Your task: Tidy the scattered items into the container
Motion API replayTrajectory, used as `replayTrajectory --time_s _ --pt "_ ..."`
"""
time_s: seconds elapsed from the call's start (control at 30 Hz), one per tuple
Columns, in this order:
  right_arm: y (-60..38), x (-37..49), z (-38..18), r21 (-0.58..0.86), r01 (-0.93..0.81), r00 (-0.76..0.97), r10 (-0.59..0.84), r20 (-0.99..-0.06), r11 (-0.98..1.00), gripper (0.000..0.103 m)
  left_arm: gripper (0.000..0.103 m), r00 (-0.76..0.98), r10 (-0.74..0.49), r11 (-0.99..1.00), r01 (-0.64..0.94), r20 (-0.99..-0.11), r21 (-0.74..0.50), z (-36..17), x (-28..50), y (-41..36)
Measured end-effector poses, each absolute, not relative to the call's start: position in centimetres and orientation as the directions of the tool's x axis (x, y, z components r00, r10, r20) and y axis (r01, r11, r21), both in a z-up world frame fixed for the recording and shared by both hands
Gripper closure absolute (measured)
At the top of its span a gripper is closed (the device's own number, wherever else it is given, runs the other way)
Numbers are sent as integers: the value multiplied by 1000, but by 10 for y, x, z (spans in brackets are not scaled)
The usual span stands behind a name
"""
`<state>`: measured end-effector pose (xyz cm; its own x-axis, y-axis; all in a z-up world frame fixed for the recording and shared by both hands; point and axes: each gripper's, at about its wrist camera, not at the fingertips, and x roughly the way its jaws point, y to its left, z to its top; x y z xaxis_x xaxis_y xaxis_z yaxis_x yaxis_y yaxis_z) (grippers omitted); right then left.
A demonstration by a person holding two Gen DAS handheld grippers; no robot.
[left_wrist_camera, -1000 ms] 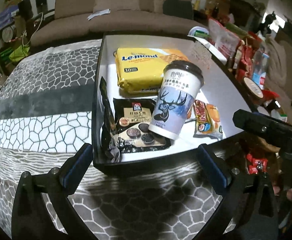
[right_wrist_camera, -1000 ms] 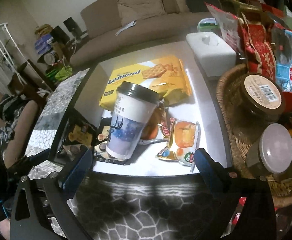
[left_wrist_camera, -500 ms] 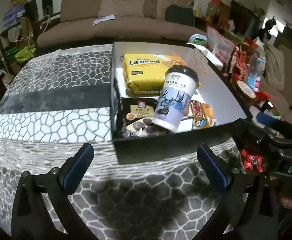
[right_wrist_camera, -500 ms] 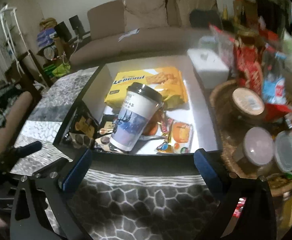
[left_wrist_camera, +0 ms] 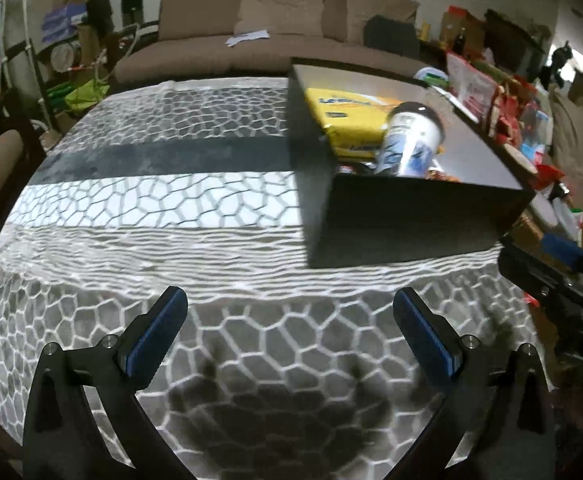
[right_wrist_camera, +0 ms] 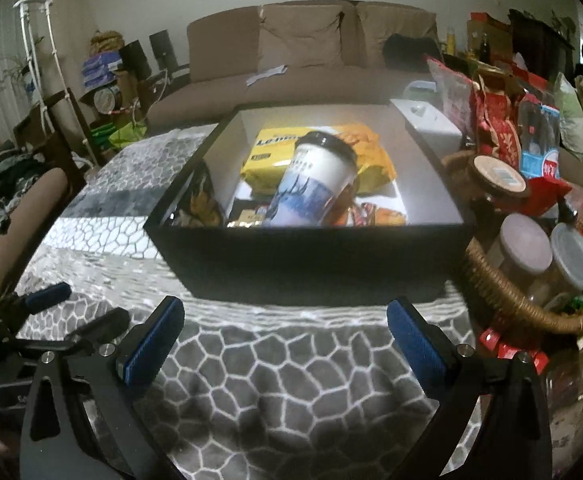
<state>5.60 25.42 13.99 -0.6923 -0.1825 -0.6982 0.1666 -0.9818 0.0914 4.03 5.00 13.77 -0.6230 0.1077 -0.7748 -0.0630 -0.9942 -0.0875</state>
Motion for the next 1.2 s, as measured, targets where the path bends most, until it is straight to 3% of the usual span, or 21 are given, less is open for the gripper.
replayTrajectory --time_s 0.4,1.2 --pt "236 53 76 72 135 -663 -145 -734 -988 0 0 -636 72 -996 -9 -768 -86 96 43 12" --pt "223 -1 25 85 102 -615 -130 -778 -991 0 0 -576 7 -999 30 -817 -30 37 -7 -6"
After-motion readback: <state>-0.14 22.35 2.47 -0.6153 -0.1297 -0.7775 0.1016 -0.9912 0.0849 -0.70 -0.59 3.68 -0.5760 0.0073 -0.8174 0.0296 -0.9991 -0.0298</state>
